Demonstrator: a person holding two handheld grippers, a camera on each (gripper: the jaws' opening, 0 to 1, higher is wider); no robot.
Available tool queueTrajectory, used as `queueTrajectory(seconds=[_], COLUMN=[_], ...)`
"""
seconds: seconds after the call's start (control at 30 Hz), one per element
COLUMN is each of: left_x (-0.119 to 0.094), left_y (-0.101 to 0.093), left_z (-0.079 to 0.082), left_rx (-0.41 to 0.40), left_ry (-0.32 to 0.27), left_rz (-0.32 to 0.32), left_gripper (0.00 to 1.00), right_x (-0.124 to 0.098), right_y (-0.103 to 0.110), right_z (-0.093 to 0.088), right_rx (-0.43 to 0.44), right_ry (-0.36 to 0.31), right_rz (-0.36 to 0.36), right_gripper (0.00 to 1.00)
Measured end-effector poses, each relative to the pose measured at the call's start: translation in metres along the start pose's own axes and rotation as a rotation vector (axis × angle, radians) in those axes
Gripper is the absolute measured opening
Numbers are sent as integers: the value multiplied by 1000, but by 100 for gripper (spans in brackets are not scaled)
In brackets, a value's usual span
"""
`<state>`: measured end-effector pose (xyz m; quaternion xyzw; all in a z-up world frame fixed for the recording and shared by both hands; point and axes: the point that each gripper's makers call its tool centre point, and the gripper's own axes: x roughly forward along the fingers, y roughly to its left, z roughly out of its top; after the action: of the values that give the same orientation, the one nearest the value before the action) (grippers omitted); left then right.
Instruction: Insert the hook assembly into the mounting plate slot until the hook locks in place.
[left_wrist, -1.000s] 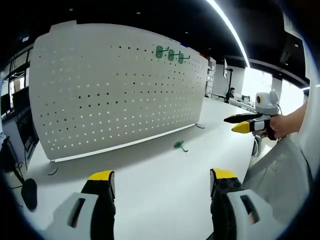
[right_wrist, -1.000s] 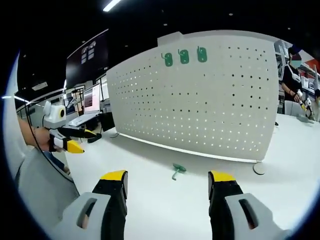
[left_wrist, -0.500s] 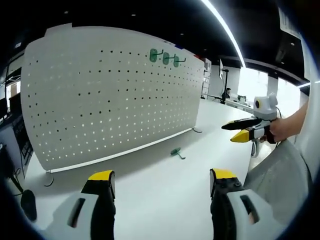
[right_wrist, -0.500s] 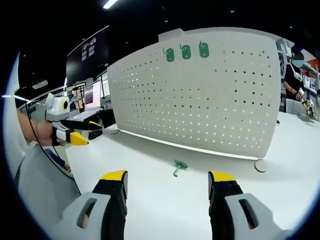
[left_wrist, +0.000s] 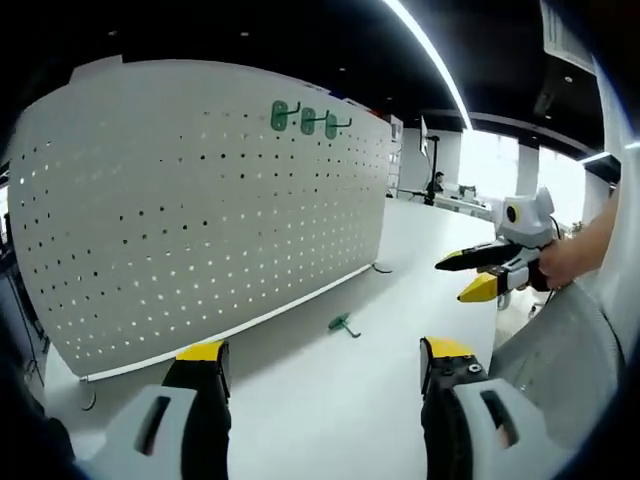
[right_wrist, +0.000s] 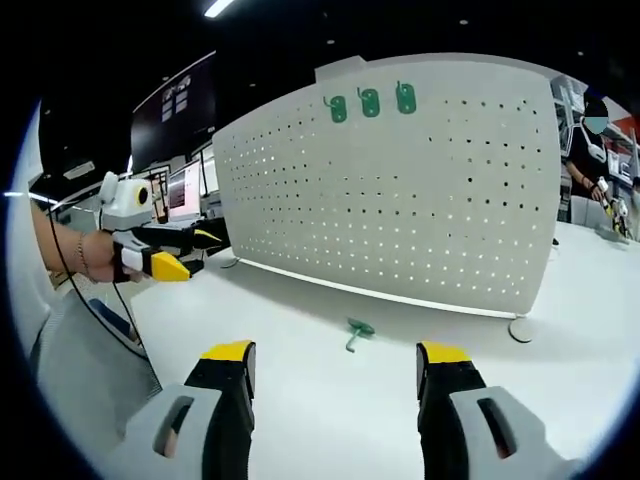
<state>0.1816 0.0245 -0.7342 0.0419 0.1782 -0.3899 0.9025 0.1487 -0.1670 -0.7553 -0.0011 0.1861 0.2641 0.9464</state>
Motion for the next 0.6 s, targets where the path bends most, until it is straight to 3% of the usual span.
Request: queueTrajectory(seconds=[0.6], left_x=[16], left_y=[2], left_z=[0], left_rx=[120], left_ry=[90], left_rz=[-78], left_gripper=[80], right_x=[0], right_y=[-1], right_z=[0], right_rx=[9], right_ry=[-2], right_rz=[-1], right_gripper=[63])
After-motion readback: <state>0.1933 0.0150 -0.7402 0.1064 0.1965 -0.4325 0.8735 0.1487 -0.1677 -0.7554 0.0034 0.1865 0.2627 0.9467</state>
